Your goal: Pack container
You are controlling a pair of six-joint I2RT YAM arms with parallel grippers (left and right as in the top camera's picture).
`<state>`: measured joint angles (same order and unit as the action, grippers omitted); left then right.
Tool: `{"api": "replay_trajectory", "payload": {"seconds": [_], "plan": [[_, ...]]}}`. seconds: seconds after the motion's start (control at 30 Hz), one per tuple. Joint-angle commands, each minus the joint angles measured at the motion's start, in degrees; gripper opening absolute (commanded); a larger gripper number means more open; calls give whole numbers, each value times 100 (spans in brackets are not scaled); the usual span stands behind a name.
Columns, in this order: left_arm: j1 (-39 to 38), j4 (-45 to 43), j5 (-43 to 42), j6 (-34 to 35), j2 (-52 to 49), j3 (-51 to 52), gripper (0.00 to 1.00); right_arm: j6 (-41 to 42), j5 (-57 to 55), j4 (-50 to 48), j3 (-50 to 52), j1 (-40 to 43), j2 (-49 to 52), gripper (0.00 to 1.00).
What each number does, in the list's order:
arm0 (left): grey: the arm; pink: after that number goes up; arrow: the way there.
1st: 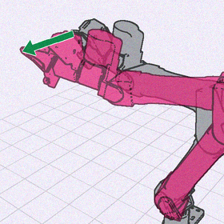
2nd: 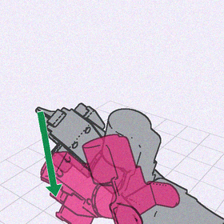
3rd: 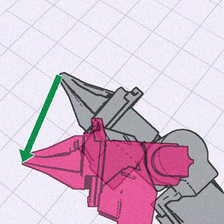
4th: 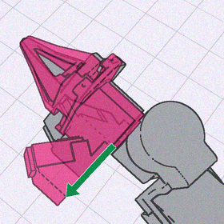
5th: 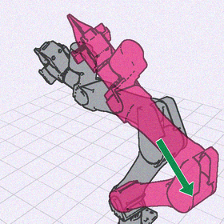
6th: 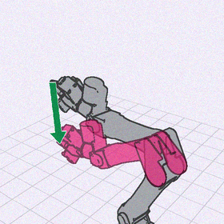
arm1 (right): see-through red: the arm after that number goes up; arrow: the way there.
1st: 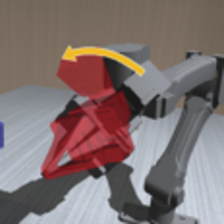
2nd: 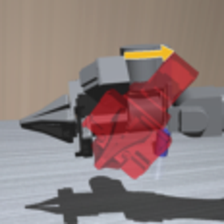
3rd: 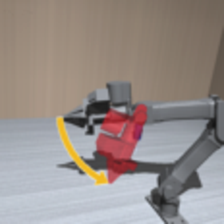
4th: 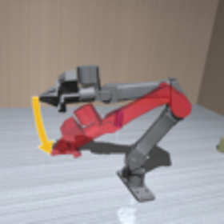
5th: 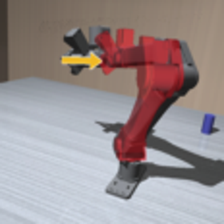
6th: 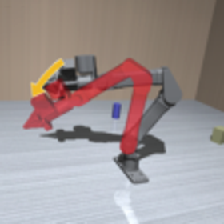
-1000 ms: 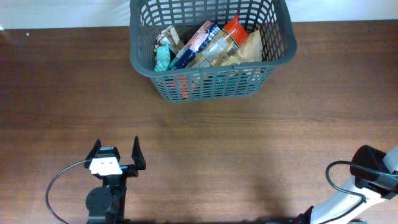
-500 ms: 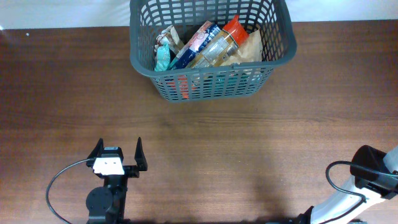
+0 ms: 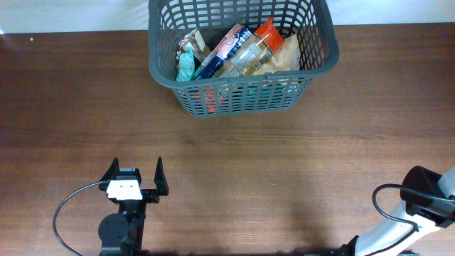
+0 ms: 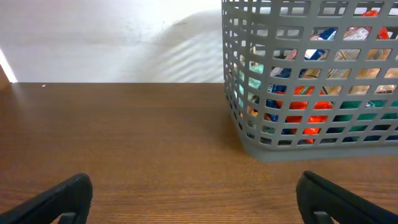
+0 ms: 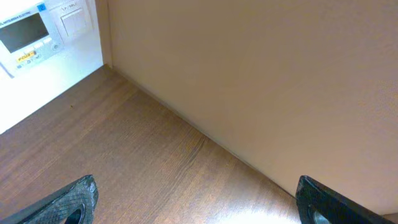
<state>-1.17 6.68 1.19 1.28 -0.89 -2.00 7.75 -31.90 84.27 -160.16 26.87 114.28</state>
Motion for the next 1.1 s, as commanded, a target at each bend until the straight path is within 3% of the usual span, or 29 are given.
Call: {"api": "replay_trajectory", "payload": {"seconds": [0.0, 0.7, 1.07], "plan": [[-31, 13, -98, -92, 59, 46, 99, 72, -44, -2, 26, 15, -35, 99], [-31, 13, -101, -92, 59, 46, 99, 72, -7, 0, 24, 13, -94, 99], [-31, 13, -101, -92, 59, 46, 99, 72, -7, -2, 24, 9, -1091, 99]]}}
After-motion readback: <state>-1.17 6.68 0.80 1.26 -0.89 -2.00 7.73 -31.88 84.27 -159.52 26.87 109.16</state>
